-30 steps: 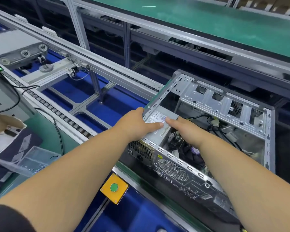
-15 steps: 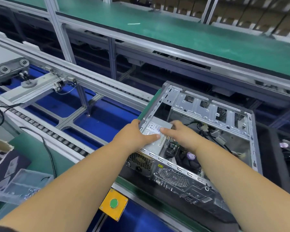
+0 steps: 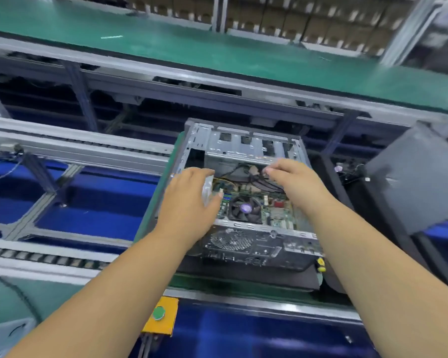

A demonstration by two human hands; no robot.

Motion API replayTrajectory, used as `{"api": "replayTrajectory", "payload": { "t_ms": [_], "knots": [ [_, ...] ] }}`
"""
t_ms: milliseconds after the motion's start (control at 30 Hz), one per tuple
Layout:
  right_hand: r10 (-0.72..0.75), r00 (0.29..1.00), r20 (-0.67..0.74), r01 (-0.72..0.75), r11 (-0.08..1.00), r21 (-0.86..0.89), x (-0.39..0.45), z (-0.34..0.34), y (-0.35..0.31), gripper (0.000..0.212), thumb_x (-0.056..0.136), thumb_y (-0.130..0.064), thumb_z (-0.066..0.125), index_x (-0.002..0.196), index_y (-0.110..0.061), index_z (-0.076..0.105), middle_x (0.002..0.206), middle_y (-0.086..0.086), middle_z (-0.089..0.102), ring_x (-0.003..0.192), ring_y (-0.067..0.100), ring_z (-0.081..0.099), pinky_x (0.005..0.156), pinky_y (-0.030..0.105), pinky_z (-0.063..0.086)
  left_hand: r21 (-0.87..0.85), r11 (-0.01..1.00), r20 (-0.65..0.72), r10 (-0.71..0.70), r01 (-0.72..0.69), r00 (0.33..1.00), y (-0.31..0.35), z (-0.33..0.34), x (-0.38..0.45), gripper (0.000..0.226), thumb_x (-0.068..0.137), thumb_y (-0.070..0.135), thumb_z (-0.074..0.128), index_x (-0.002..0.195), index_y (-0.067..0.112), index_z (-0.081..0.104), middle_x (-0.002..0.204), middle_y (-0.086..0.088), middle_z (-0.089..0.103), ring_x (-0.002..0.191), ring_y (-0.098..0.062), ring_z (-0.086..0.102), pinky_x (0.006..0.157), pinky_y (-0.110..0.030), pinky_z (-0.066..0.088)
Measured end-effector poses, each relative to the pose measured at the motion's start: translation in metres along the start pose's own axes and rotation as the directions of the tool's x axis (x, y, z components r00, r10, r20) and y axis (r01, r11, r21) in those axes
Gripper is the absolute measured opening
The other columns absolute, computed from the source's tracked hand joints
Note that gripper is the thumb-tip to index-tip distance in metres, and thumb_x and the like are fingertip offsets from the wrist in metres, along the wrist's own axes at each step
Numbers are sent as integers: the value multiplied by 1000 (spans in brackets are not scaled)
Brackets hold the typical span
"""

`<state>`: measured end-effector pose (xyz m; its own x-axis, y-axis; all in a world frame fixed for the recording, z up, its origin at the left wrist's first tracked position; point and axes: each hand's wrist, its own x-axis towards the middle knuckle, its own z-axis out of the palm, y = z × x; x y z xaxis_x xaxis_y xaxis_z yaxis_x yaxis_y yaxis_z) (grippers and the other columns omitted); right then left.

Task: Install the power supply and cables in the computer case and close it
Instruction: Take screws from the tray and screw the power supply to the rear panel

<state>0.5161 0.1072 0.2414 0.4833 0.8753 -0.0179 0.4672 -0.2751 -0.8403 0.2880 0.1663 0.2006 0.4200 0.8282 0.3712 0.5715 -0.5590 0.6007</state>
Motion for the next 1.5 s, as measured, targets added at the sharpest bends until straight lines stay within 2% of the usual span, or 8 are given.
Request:
{"api": "replayTrajectory", "payload": {
  "t_ms": [300, 500, 700, 933, 1067, 1200, 1267, 1500],
  "knots": [
    [92, 969, -229, -63, 989, 132, -30, -75, 76, 12, 93, -28, 60, 93, -27, 71, 98, -9, 68, 91, 10, 60, 72, 26, 44, 20, 995, 135, 92, -95, 987, 62, 36, -17, 35, 90, 33, 62, 124, 24, 59, 122, 7, 54, 119, -16, 46, 101, -31, 39],
    [247, 957, -153, -230, 966, 121, -31, -91, 148, 15, 90, -20, 59, 87, -32, 68, 90, -5, 68, 89, 22, 65, 78, 35, 52, 26, 998, 161, 55, -60, 985, 94, 57, -38, 30, 90, 30, 63, 120, 26, 61, 120, 9, 53, 118, -15, 46, 101, -29, 38],
    [315, 948, -38, -317, 942, -113, -23, -76, 198, 26, 89, -18, 61, 114, -16, 72, 72, -5, 64, 63, 18, 58, 60, 27, 45, 49, 999, 102, 10, -15, 995, 107, 62, -65, 29, 89, 26, 65, 117, 26, 63, 114, 14, 51, 117, -11, 47, 98, -23, 34],
    [362, 931, 51, -307, 849, -431, -21, -59, 218, 32, 83, -39, 75, 86, -9, 63, 70, 7, 63, 72, 28, 61, 60, 30, 42, 92, 993, 66, -79, 73, 995, 115, 64, -84, 27, 89, 24, 65, 116, 26, 64, 114, 12, 54, 106, -1, 45, 88, -6, 26],
    [413, 908, 71, -328, 806, -493, -22, -51, 225, 40, 79, -40, 78, 92, -9, 59, 79, 8, 63, 76, 27, 60, 61, 30, 42, 78, 988, 48, -139, 135, 989, 119, 63, -96, 26, 89, 24, 64, 115, 28, 64, 117, 12, 53, 113, -4, 46, 97, -21, 35],
    [398, 917, 25, -351, 834, -425, -22, -55, 228, 18, 81, -26, 69, 78, -11, 59, 61, 4, 59, 57, 22, 55, 49, 25, 34, 75, 981, 17, -182, 180, 983, 120, 65, -105, 27, 89, 24, 65, 116, 28, 64, 118, 12, 54, 114, -4, 47, 94, -19, 34],
    [377, 926, -9, -362, 881, -306, -20, -64, 227, 27, 87, -25, 61, 64, -11, 54, 50, 2, 55, 45, 18, 49, 45, 24, 28, 51, 978, 3, -204, 203, 979, 122, 66, -106, 27, 89, 24, 65, 115, 29, 64, 117, 14, 54, 113, -3, 47, 89, -14, 35],
    [218, 960, -178, -193, 970, 150, -15, -102, 180, 19, 89, -28, 51, 73, -18, 53, 63, 0, 54, 54, 22, 55, 53, 28, 34, -33, 969, -52, -245, 243, 968, 133, 64, -104, 25, 89, 25, 65, 113, 33, 65, 108, 26, 50, 105, 6, 45, 94, -21, 36]
  ]
}}
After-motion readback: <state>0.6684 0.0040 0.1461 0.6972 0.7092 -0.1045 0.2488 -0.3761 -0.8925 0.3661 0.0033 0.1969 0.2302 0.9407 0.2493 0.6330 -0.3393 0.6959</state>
